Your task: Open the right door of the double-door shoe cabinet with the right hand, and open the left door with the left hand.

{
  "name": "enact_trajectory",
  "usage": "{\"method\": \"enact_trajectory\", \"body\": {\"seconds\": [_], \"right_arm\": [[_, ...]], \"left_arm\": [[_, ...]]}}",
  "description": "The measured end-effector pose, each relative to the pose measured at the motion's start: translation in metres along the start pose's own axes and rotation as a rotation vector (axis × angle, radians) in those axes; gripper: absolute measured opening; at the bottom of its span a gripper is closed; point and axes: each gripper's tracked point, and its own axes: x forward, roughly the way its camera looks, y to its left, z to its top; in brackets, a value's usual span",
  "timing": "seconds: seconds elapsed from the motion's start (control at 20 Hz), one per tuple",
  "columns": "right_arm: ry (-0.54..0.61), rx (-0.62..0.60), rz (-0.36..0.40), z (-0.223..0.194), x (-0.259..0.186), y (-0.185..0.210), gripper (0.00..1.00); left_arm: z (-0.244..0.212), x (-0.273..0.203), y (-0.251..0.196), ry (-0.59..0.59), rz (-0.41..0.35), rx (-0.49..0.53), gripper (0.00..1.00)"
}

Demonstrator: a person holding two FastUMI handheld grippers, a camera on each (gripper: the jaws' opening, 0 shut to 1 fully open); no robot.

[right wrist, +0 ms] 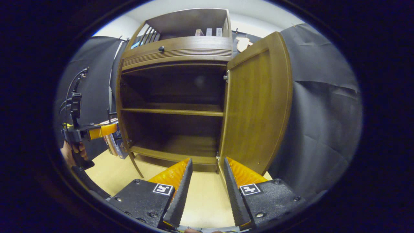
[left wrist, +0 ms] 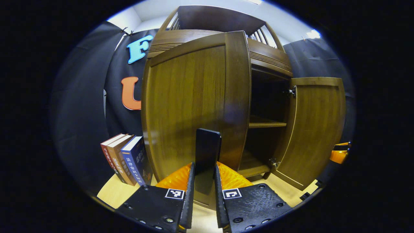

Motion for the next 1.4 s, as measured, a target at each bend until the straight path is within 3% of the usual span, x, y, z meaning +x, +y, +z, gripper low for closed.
{"method": "enact_trajectory", "body": {"seconds": [0.8, 0.9, 0.95, 1.0, 1.3, 1.35, 1.4], "right_arm": [[0.006, -0.057, 0.136, 0.011, 0.026, 0.061, 0.62], [0.006, -0.067, 0.149, 0.013, 0.029, 0.068, 0.64], [0.006, -0.07, 0.152, 0.014, 0.03, 0.07, 0.64], [0.004, -0.071, 0.156, 0.015, 0.031, 0.073, 0.62], [-0.007, -0.069, 0.153, 0.021, 0.037, 0.083, 0.61], [-0.007, -0.068, 0.152, 0.021, 0.039, 0.084, 0.61], [-0.007, -0.066, 0.152, 0.022, 0.04, 0.085, 0.62]], "left_arm": [[-0.012, -0.071, 0.096, -0.016, 0.215, -0.104, 0.27], [-0.009, -0.076, 0.108, -0.026, 0.242, -0.084, 0.22], [-0.007, -0.075, 0.115, -0.033, 0.248, -0.075, 0.07], [-0.004, -0.078, 0.119, -0.04, 0.248, -0.078, 0.22], [0.0, -0.092, 0.149, -0.049, 0.278, -0.071, 0.22], [-0.001, -0.089, 0.155, -0.048, 0.272, -0.055, 0.07], [-0.002, -0.089, 0.156, -0.044, 0.267, -0.043, 0.08]]}}
